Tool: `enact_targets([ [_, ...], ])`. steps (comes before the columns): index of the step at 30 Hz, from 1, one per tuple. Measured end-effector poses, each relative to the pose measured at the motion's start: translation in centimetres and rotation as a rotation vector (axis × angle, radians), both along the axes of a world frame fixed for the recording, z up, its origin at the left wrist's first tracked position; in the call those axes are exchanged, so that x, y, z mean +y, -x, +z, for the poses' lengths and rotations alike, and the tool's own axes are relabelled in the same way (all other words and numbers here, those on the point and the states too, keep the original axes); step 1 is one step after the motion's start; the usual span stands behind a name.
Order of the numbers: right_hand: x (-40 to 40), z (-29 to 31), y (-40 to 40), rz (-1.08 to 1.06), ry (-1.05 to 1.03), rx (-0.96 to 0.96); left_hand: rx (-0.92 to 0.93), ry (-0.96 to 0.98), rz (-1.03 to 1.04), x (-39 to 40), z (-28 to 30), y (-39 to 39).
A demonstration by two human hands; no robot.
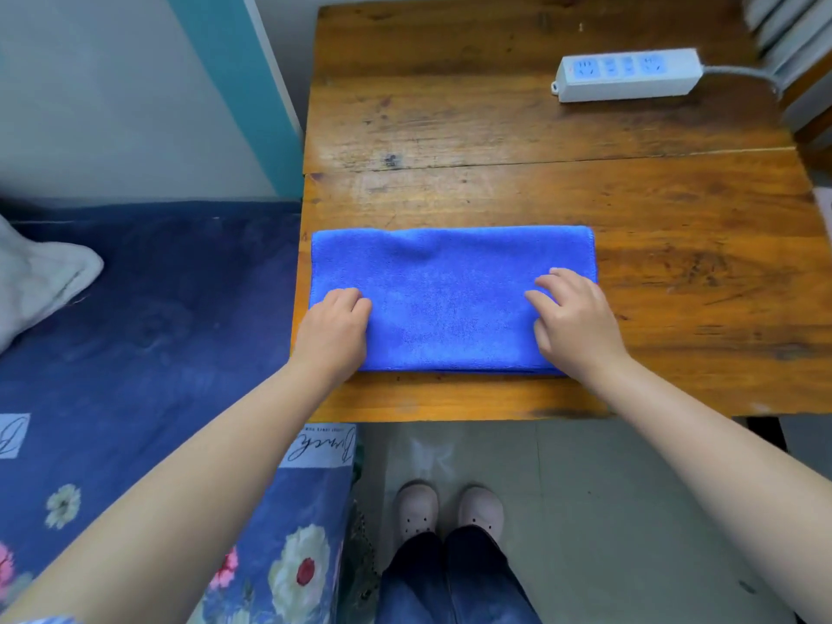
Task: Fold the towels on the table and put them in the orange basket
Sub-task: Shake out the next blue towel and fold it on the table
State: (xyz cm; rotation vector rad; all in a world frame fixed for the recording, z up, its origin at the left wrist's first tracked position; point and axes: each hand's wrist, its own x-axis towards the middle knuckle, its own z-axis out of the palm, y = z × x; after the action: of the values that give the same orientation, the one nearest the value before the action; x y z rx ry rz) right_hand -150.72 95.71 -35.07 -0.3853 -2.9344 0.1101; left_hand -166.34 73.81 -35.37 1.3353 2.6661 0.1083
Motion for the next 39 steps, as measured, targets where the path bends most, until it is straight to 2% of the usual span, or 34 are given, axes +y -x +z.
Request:
enact_targets([
  [1, -0.4, -0.3, 1.9, -0.010, 0.037, -0.019, -0.055, -0.027, 0.065, 1.8, -0.5, 0.2],
  [3, -1.3, -1.1, 4.7, -0.052, 0.131, -0.181, -0.149, -0.023, 0.152, 4.4, -1.4, 0.3],
  [6, -1.6, -3.3, 7.5, -0.098, 0.156, -0.315, -0.110, -0.020, 0.146, 7.2, -3.2, 1.7],
  [8, -1.5, -4.5, 8.3, -0.091, 0.147, -0.351, -0.111, 0.059, 0.165, 7.9, -4.4, 2.7],
  [12, 0.0, -5.5, 8.1, -0.143, 0.178, -0.346, -0.106, 0.083, 0.186, 6.9, -5.9, 4.1],
  [18, 3.9, -5.4, 5.3, -0.417, 0.219, -0.299, -0.083, 0.140, 0.320, 5.3, -5.6, 6.4],
  [23, 4.3, -4.9, 3.0, -0.617, 0.312, -0.294, -0.136, 0.211, 0.371, 5.1, -5.0, 6.5],
  [26, 4.2, -4.4, 2.0, -0.672, 0.337, -0.300, -0.057, 0.315, 0.313, 5.5, -4.1, 6.4],
  [29, 3.2, -3.7, 0.9, -0.717, 0.359, -0.280, 0.055, 0.315, 0.121, 7.1, -2.9, 5.2],
  [33, 1.4, -2.1, -1.3, -0.829, 0.361, -0.289, 0.035, 0.196, -0.067, 10.5, -1.7, 2.7],
  [36, -0.1, -1.7, -2.7, -0.871, 0.349, -0.356, -0.002, 0.129, -0.102, 12.9, -1.3, 1.4],
  [39, -0.9, -1.7, -2.7, -0.915, 0.408, -0.373, -0.048, 0.151, -0.103, 14.7, -1.3, 1.0],
])
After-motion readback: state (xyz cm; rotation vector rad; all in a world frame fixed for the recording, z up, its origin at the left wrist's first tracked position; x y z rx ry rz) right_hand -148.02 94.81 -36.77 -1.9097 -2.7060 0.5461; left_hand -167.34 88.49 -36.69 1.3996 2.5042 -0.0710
